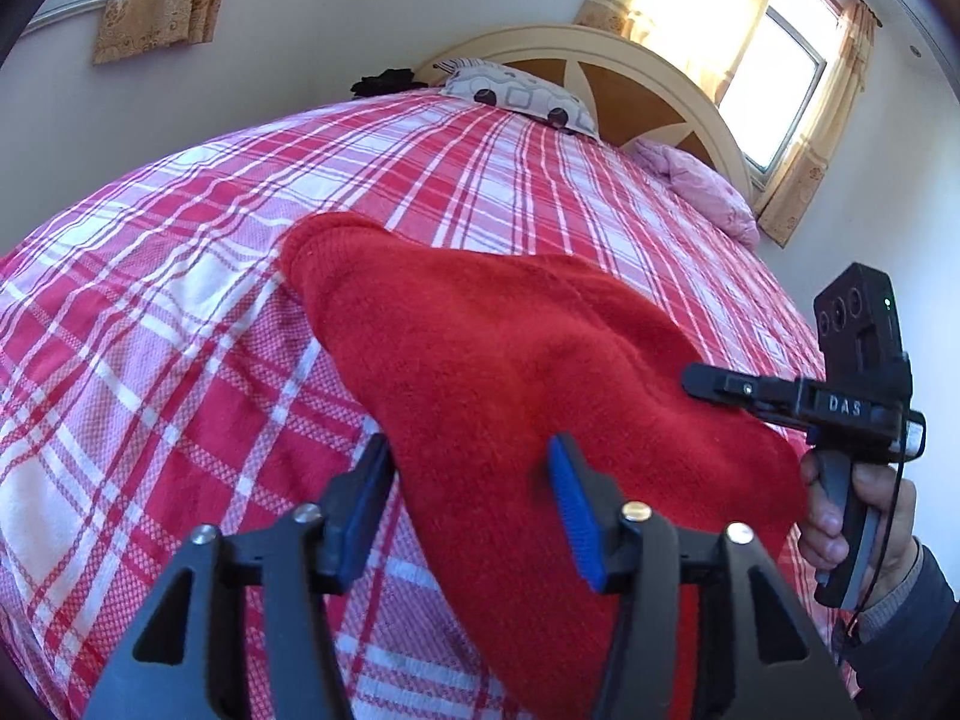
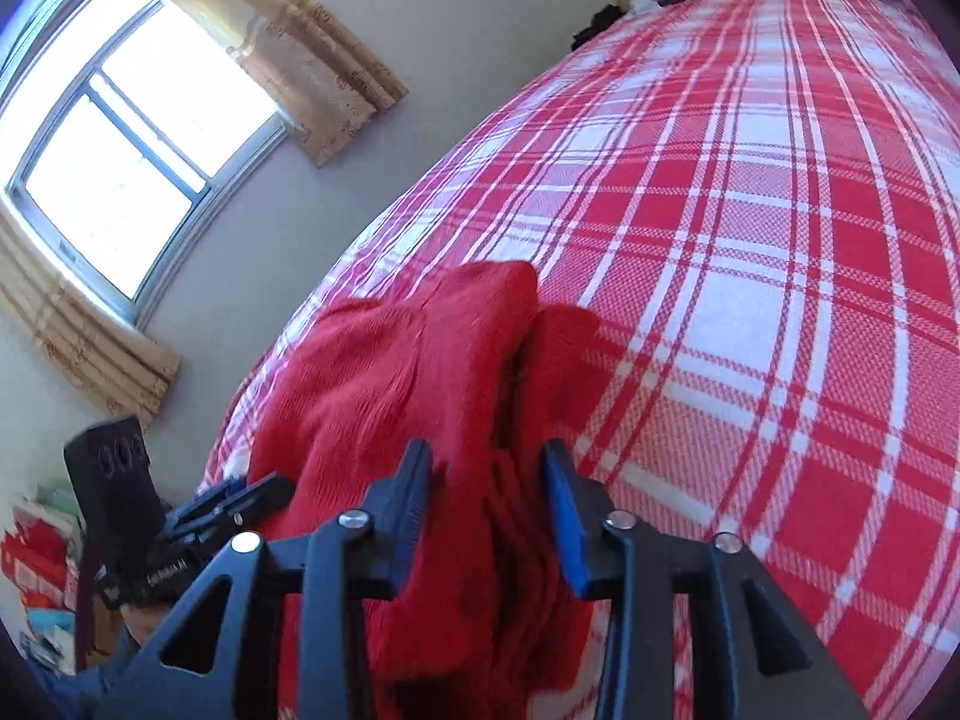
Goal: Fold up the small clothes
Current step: 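Open both grippers and pat the bundle flat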
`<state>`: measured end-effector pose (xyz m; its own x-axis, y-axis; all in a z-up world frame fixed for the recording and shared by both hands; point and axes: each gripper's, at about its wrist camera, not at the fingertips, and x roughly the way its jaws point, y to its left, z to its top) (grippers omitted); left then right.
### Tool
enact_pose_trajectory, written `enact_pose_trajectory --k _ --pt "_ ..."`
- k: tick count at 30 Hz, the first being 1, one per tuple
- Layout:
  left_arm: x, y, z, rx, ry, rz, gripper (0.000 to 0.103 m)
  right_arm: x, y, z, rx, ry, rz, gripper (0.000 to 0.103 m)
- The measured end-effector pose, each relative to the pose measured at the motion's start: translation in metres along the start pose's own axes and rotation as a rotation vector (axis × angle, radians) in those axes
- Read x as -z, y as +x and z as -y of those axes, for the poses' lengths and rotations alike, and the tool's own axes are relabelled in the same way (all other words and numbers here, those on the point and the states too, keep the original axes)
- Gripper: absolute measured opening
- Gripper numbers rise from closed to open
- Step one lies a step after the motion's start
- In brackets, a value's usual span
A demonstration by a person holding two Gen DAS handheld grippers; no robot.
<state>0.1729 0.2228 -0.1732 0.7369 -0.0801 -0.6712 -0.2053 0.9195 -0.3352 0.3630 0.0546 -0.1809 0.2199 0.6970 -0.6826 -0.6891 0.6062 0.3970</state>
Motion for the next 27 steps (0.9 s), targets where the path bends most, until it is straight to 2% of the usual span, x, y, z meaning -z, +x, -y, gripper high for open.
enact_pose_trajectory --k 5,9,12,15,17,20,24,27 --pt "0.012 -0.008 0.008 0.004 0.021 -0.006 0.069 0.025 -0.016 -0.011 -0.033 -0.051 -0.03 0.041" --pt "0.026 -0.01 0.011 0.011 0.019 -0.02 0.071 0.051 -0.018 -0.014 0.034 -0.091 -0.074 0.041" --pt "0.033 -0.015 0.014 0.032 0.006 -0.029 0.071 0.059 -0.027 -0.018 0.053 -0.09 -0.085 0.037" --pt "0.037 -0.015 0.021 0.033 0.04 -0.053 0.085 0.069 -0.033 -0.019 0.112 -0.113 -0.118 0.033" --pt "0.042 -0.008 0.024 0.004 0.076 -0.064 0.086 0.073 -0.033 -0.015 0.137 -0.116 -0.117 0.033" --pt "0.047 -0.004 0.024 0.0 0.07 -0.055 0.086 0.073 -0.028 -0.003 0.11 -0.066 -0.096 0.035" --pt "0.047 0.0 0.016 -0.021 0.057 -0.056 0.097 0.078 -0.028 -0.004 0.126 -0.055 -0.067 0.037" --pt "0.05 -0.002 0.017 -0.023 0.065 -0.049 0.097 0.082 -0.032 -0.004 0.133 -0.042 -0.051 0.037"
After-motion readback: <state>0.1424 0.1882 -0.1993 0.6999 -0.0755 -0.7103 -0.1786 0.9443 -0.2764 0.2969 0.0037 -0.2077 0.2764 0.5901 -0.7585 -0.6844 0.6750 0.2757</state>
